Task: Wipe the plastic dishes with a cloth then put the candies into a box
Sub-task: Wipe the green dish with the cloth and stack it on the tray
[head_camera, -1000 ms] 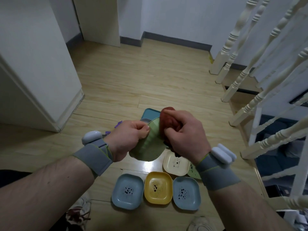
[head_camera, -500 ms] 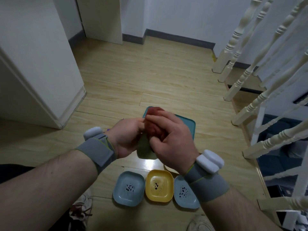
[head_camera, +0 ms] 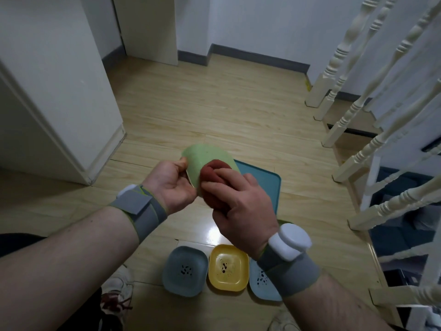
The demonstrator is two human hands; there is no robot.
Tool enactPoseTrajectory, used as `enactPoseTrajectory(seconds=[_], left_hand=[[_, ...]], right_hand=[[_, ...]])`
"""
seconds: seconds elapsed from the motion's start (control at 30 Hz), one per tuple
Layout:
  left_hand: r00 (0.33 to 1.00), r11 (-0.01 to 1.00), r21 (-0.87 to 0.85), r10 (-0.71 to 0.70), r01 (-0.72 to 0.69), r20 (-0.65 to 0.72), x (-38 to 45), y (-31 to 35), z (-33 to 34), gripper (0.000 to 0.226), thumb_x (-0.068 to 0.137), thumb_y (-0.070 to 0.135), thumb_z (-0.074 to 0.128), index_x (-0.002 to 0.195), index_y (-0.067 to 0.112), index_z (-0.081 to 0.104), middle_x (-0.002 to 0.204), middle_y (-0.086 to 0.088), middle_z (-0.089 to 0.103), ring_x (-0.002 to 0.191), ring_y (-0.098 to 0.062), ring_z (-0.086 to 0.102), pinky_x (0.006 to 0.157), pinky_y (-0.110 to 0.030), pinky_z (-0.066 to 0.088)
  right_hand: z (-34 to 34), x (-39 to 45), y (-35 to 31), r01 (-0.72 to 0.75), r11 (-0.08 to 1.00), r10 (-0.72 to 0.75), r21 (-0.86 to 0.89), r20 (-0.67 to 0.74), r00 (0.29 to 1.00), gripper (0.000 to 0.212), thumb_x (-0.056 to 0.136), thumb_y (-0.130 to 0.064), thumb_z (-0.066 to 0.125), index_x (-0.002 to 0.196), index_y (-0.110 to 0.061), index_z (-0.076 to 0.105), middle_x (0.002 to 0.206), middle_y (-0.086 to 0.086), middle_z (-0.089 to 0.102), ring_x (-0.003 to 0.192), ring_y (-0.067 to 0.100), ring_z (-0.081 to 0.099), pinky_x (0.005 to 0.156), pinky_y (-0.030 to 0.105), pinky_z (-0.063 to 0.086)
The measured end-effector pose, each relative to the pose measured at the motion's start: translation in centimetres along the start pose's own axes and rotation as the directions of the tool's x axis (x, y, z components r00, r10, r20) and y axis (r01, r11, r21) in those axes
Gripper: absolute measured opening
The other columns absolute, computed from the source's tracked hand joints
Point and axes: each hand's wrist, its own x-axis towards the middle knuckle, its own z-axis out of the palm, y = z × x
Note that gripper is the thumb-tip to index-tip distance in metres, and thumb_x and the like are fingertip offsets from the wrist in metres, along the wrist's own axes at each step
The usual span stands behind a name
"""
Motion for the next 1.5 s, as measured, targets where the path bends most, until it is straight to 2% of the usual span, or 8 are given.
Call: enactPoseTrajectory(seconds=[0.13, 0.27, 0.5, 0.63, 0.93, 1.17, 1.43, 1.5], left_hand=[[1.000, 1.000, -0.021, 0.022, -0.022, -0.018, 0.1, 0.8, -0.6, 0.041, 0.104, 0.024, 0.036, 0.131, 0.000, 0.055, 0.128, -0.021, 0.063, 0.109, -0.033, 0.065, 0.080, -0.050, 0.057], [1.000, 0.998, 0.052, 0.020, -0.021, 0.021, 0.1, 0.6, -0.8, 0.040, 0.104, 0.024, 0.036, 0.133, 0.004, 0.055, 0.131, -0.015, 0.062, 0.122, -0.031, 0.058, 0.103, -0.051, 0.042], [0.994, 0.980, 0.200, -0.043, 0.022, 0.102, -0.2, 0.4, -1.1, 0.042, 0.103, 0.025, 0.036, 0.134, 0.002, 0.054, 0.131, -0.017, 0.061, 0.121, -0.030, 0.060, 0.085, -0.053, 0.053], [0.986, 0.959, 0.282, -0.063, 0.018, 0.153, -0.5, 0.2, -0.8, 0.043, 0.104, 0.023, 0.033, 0.136, 0.001, 0.052, 0.136, -0.018, 0.057, 0.126, -0.030, 0.055, 0.087, -0.052, 0.052], [0.984, 0.879, 0.473, -0.023, -0.063, 0.175, -0.8, 0.1, -0.5, 0.034, 0.103, 0.014, 0.033, 0.120, -0.003, 0.057, 0.106, -0.018, 0.064, 0.094, -0.029, 0.062, 0.079, -0.042, 0.057], [0.990, 0.715, 0.692, -0.005, -0.096, 0.142, -0.7, -1.8, -0.6, 0.026, 0.102, 0.010, 0.039, 0.107, 0.000, 0.063, 0.088, -0.015, 0.067, 0.076, -0.023, 0.065, 0.059, -0.026, 0.056], [1.000, 0.987, 0.160, -0.026, 0.026, -0.002, 1.1, -2.7, -0.9, 0.032, 0.103, 0.020, 0.037, 0.102, 0.002, 0.064, 0.089, -0.017, 0.067, 0.074, -0.024, 0.069, 0.055, -0.036, 0.061], [1.000, 0.998, 0.067, 0.001, 0.001, -0.029, 1.2, -1.7, -0.8, 0.039, 0.105, 0.024, 0.033, 0.119, -0.001, 0.059, 0.113, -0.022, 0.065, 0.100, -0.029, 0.066, 0.079, -0.042, 0.058]], right_hand=[[-0.1, -0.3, 1.4, -0.217, 0.969, 0.220, 0.119, -0.014, 0.975, 0.053, 0.066, -0.015, 0.067, 0.118, -0.022, 0.067, 0.124, 0.001, 0.062, 0.102, 0.025, 0.060, 0.088, 0.033, 0.050], [-0.4, -0.3, 2.1, -0.528, 0.795, 0.547, 0.298, 0.023, 0.837, 0.056, 0.066, -0.022, 0.057, 0.121, -0.023, 0.066, 0.115, -0.004, 0.063, 0.101, 0.007, 0.054, 0.094, 0.021, 0.044], [-1.7, 0.3, 4.7, -0.729, 0.212, 0.805, 0.650, 0.306, 0.507, 0.039, 0.076, 0.008, 0.056, 0.107, -0.012, 0.070, 0.079, 0.007, 0.071, 0.066, 0.025, 0.067, 0.062, 0.039, 0.058], [-2.5, 0.2, 5.7, -0.709, 0.082, 0.789, 0.700, 0.389, 0.475, 0.031, 0.078, 0.012, 0.053, 0.097, -0.007, 0.069, 0.073, 0.014, 0.067, 0.069, 0.036, 0.059, 0.070, 0.051, 0.051], [-2.8, 0.5, 6.5, -0.708, 0.268, 0.748, 0.653, 0.323, 0.580, 0.041, 0.072, 0.012, 0.058, 0.094, -0.020, 0.072, 0.090, 0.009, 0.072, 0.081, 0.026, 0.065, 0.077, 0.044, 0.058], [-2.5, 1.1, 3.9, -0.550, 0.767, 0.482, 0.331, 0.268, 0.834, 0.050, 0.061, -0.020, 0.059, 0.108, -0.034, 0.070, 0.102, -0.011, 0.069, 0.098, 0.013, 0.063, 0.091, 0.037, 0.053], [0.4, 0.1, -0.2, -0.180, 0.965, 0.125, 0.191, 0.266, 0.956, 0.048, 0.068, -0.026, 0.056, 0.114, -0.033, 0.067, 0.127, -0.018, 0.061, 0.089, 0.023, 0.052, 0.076, 0.035, 0.049], [0.4, -0.3, 0.2, -0.173, 0.972, 0.140, 0.160, 0.199, 0.970, 0.048, 0.069, -0.022, 0.062, 0.116, -0.032, 0.066, 0.127, -0.016, 0.061, 0.088, 0.023, 0.052, 0.076, 0.030, 0.047]])
